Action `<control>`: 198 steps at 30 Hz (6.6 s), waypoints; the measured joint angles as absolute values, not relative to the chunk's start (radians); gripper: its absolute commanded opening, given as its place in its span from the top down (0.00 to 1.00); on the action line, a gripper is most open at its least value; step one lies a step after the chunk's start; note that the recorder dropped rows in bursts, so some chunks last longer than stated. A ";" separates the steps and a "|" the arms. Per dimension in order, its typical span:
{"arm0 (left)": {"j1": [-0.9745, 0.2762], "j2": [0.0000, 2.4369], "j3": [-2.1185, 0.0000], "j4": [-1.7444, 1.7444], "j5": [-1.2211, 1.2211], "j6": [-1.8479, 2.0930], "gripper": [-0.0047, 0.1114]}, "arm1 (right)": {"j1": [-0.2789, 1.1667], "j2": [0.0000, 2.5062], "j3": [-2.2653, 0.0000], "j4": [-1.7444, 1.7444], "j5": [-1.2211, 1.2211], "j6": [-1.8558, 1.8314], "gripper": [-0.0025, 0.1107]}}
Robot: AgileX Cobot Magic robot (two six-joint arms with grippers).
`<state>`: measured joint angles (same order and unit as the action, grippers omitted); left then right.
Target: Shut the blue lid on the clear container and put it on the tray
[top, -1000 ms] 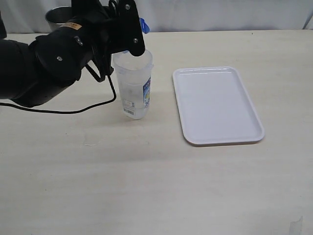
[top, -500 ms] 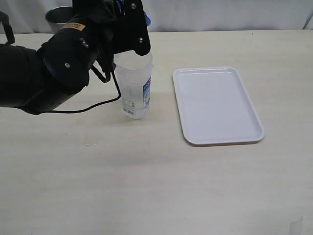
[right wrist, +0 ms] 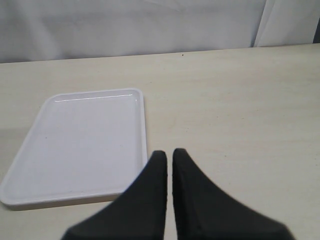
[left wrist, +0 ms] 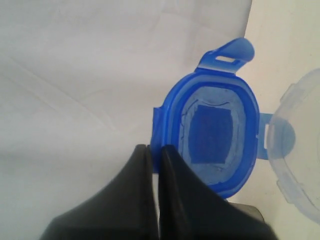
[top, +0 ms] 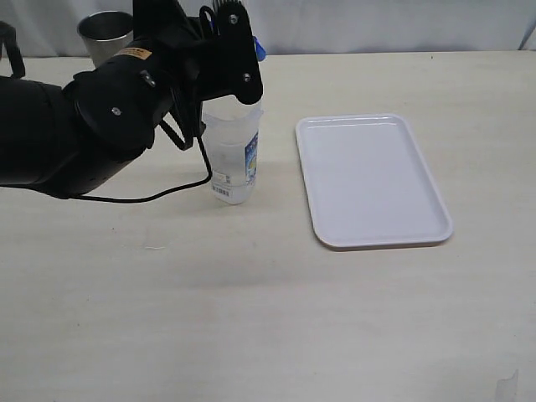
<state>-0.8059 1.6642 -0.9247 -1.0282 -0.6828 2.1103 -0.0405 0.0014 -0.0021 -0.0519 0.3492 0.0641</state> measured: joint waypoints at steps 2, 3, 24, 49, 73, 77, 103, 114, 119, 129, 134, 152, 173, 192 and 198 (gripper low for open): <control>-0.806 1.664 -0.925 -1.028 -0.683 2.110 0.96 | -0.040 0.001 -0.002 -0.052 0.349 0.064 0.94; -0.806 1.664 -0.925 -1.031 -0.683 2.110 0.96 | -0.040 0.001 -0.002 -0.052 0.349 0.064 0.94; -0.806 1.664 -0.926 -1.051 -0.683 2.110 0.96 | -0.040 0.001 -0.002 -0.052 0.349 0.064 0.94; -0.847 1.664 -0.926 -1.020 -0.751 2.110 0.96 | -0.040 0.001 -0.002 -0.052 0.349 0.064 0.94; -0.863 1.664 -0.926 -1.002 -0.785 2.110 0.96 | -0.040 0.001 -0.002 -0.052 0.349 0.064 0.94; -0.863 1.664 -0.926 -1.002 -0.795 2.110 0.96 | -0.040 0.001 -0.002 -0.052 0.349 0.064 0.94; -0.826 1.664 -0.865 -0.910 -0.920 2.000 0.96 | -0.040 0.001 -0.002 -0.052 0.349 0.064 0.94; -0.755 1.664 -0.865 -0.831 -0.767 1.891 0.96 | -0.040 0.001 -0.002 -0.052 0.349 0.064 0.94; -0.755 1.664 -0.865 -0.854 -0.734 1.888 0.96 | -0.040 0.001 -0.002 -0.052 0.349 0.064 0.94; -0.854 1.664 -0.865 -0.914 -0.766 1.983 0.96 | -0.040 0.001 -0.002 -0.052 0.349 0.064 0.94; -0.859 1.664 -0.865 -0.970 -0.783 2.026 0.96 | -0.040 0.001 -0.002 -0.052 0.349 0.064 0.94; -0.905 1.664 -0.865 -1.029 -0.806 2.097 0.96 | -0.040 0.001 -0.002 -0.052 0.349 0.064 0.94; -0.941 1.664 -0.865 -1.117 -0.809 2.111 0.96 | -0.040 0.001 -0.002 -0.052 0.349 0.064 0.94; -0.941 1.664 -0.865 -1.173 -0.755 2.111 0.96 | -0.040 0.001 -0.002 -0.052 0.349 0.064 0.94; -0.941 1.664 -0.865 -1.175 -0.755 2.111 0.96 | -0.040 0.001 -0.002 -0.052 0.349 0.064 0.94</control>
